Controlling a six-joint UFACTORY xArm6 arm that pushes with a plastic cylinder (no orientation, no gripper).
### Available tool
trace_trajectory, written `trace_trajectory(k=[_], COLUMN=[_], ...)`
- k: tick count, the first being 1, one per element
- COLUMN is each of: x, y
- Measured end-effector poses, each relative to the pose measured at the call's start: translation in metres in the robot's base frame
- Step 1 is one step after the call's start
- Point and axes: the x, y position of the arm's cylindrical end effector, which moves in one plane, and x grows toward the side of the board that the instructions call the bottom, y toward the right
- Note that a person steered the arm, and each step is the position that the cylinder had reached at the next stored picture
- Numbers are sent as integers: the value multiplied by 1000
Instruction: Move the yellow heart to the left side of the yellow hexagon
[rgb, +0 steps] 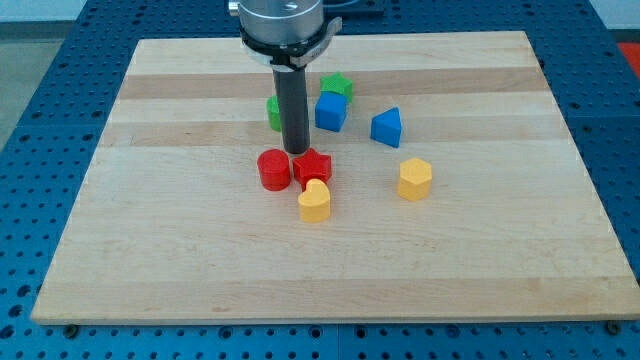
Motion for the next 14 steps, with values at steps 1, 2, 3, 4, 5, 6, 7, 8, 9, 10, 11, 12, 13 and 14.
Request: trace_trajectory(k=[1,2,3,4,5,6,7,8,9,10,11,12,13,14], x=[0,0,11,20,19,21,49,106,149,158,158,156,140,134], y=[35,71,79,98,136,182,210,212,183,119,57,11,-9,-11])
